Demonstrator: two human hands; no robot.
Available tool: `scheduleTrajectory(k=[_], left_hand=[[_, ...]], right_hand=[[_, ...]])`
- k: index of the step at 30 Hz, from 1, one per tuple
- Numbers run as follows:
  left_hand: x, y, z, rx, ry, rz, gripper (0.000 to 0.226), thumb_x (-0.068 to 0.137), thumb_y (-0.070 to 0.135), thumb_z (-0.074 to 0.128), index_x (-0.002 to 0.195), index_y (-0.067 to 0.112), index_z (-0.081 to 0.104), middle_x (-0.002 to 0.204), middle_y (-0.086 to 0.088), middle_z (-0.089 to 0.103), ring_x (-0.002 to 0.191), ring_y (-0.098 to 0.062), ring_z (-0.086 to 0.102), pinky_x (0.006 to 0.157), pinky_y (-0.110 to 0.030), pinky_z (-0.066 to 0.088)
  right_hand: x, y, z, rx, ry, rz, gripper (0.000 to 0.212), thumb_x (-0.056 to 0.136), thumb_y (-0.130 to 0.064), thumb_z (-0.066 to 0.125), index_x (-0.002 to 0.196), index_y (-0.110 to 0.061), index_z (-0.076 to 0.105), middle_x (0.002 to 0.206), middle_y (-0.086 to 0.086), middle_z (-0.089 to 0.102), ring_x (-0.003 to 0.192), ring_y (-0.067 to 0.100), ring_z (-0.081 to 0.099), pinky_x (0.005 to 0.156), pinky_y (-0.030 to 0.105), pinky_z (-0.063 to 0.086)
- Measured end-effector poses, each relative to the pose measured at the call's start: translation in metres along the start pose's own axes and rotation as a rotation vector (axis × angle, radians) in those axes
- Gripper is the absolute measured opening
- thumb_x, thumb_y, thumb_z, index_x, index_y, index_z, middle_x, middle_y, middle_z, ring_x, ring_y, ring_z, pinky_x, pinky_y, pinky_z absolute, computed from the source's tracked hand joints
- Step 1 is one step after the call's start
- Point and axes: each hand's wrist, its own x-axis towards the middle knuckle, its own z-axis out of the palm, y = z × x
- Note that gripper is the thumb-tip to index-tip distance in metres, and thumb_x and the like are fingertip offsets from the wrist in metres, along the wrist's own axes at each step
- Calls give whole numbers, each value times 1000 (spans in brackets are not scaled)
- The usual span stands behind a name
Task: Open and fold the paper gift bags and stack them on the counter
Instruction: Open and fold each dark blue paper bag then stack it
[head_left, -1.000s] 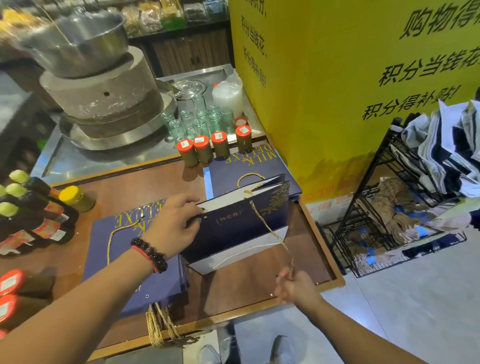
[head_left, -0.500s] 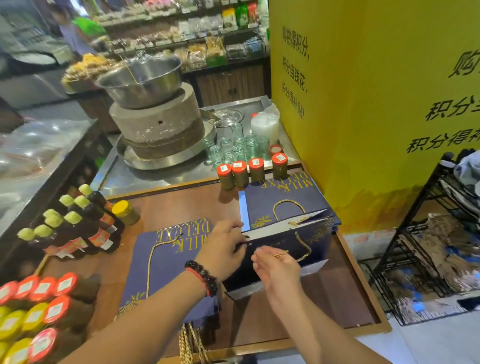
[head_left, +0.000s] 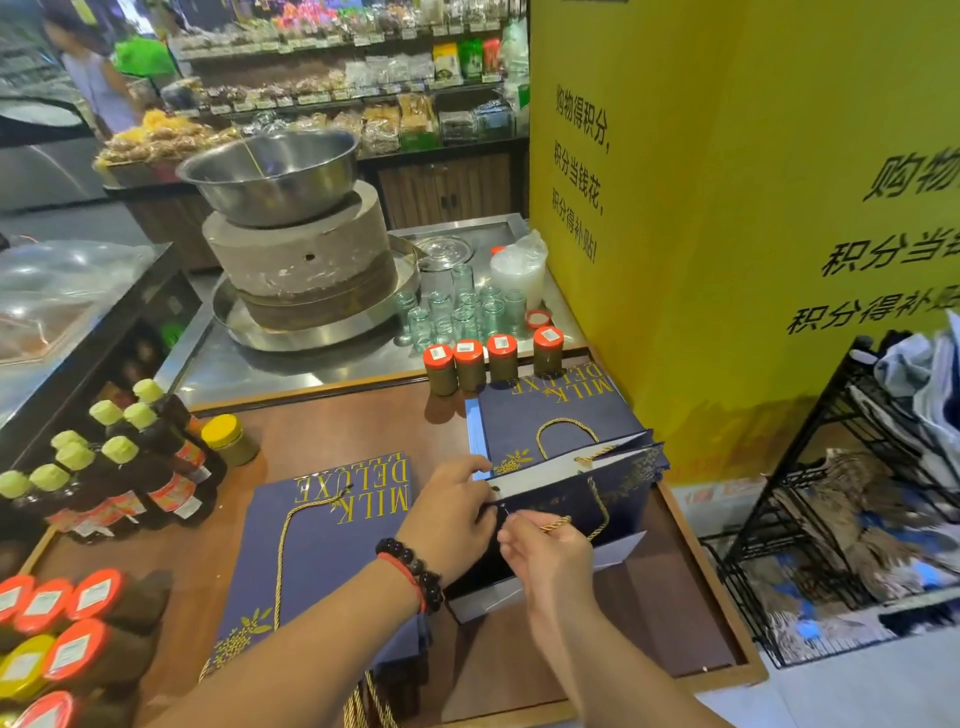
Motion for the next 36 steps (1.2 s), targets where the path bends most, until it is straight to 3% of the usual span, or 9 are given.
scheduleTrajectory(k=[7, 15, 19, 22, 26, 28, 30, 33, 36], left_hand=[[0, -2, 0, -18, 14, 37, 17, 87, 12, 57, 89, 6, 73, 129, -2, 53, 122, -18, 45, 103, -20, 30], [0, -5, -4, -44, 7, 68, 26, 90, 28, 56, 104, 12, 71, 137, 6, 43, 129, -8, 34, 104, -14, 23], [3, -7, -1, 23, -1, 79, 23, 91, 29, 60, 102, 12, 71, 137, 6, 45, 129, -12, 37, 107, -26, 34], [5, -10, 5, 56, 39, 97, 15, 85, 24, 67, 89, 11, 73, 126, 3, 56, 119, -17, 50, 96, -34, 47], [4, -11, 10, 63, 97, 108, 9, 80, 22, 75, 79, 14, 73, 116, 3, 62, 109, -18, 57, 85, -32, 53], [3, -11, 8, 66, 113, 132, 10, 74, 20, 80, 72, 16, 71, 111, 3, 63, 102, -18, 60, 79, -32, 55], [2, -10, 7, 60, 120, 162, 15, 69, 17, 83, 68, 17, 68, 107, 5, 64, 96, -18, 62, 72, -32, 57], [0, -9, 6, 54, 135, 182, 17, 63, 15, 86, 69, 17, 71, 103, 5, 65, 90, -19, 64, 63, -28, 57], [-4, -8, 7, 26, 143, 197, 17, 62, 16, 87, 70, 18, 73, 103, 5, 64, 89, -15, 63, 60, -25, 54]], right_hand=[[-2, -1, 5, -23, 12, -46, 6, 89, 2, 64, 94, 2, 67, 82, 20, 69, 79, 24, 68, 73, 27, 59], [0, 6, 5, -151, 5, -23, 18, 93, -18, 64, 89, -2, 73, 67, 11, 55, 59, 15, 49, 57, 27, 44], [1, 5, 3, -130, 10, 68, 22, 92, -19, 64, 81, 0, 70, 74, 13, 58, 54, 14, 44, 57, 29, 39], [-1, 5, -1, -165, -35, 86, 20, 93, -17, 62, 85, 0, 70, 74, 12, 59, 54, 14, 43, 53, 28, 34], [1, -1, -18, -626, -130, -24, 27, 89, -15, 60, 68, -1, 68, 59, 6, 55, 52, 13, 45, 53, 26, 36], [-1, -14, -26, -905, -178, -241, 35, 89, -23, 60, 62, -1, 65, 53, 4, 51, 55, 11, 44, 56, 28, 35], [-4, -36, -27, -992, -188, -535, 39, 85, -33, 56, 62, -2, 62, 55, 8, 52, 53, 12, 42, 55, 31, 34], [8, -72, -13, -1225, -194, -866, 29, 82, -31, 50, 63, -10, 56, 61, 4, 53, 64, 18, 49, 58, 34, 38], [26, -86, 3, -1671, -339, -774, 26, 93, -28, 46, 78, -15, 62, 77, 1, 59, 79, 24, 54, 64, 35, 45]])
